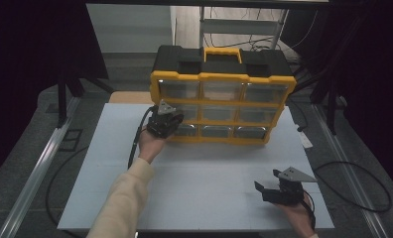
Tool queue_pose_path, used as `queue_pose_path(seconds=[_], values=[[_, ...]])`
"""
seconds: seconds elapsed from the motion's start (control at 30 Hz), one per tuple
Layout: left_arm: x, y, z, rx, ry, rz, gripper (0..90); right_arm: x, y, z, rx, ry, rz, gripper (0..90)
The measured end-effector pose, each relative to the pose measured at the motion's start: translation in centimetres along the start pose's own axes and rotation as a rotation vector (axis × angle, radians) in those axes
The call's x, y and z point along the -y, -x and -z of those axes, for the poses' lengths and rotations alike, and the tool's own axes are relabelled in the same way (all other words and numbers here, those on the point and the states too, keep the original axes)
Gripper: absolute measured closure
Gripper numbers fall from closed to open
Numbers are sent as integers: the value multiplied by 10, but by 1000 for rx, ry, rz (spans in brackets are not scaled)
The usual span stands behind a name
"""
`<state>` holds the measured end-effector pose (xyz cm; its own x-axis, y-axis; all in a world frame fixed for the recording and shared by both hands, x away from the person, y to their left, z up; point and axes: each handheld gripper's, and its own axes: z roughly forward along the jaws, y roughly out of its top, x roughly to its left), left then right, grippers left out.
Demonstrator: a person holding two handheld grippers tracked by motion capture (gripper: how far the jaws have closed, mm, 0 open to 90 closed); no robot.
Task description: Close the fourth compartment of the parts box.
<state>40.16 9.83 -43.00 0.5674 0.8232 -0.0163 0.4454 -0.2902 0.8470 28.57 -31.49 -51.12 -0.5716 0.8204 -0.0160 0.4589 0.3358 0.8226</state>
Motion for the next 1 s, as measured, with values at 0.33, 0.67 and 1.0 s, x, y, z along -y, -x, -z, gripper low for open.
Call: queue_pose_path(seconds=[0.33,0.67,1.0], values=[[2,-4,0,4,-3,14,887,1,2,0,-1,1,-4,145],[14,2,14,26,0,-20,888,1,1,0,0,0,-1,145],[26,10,31,48,22,-41,888,1,0,0,2,-3,8,145]])
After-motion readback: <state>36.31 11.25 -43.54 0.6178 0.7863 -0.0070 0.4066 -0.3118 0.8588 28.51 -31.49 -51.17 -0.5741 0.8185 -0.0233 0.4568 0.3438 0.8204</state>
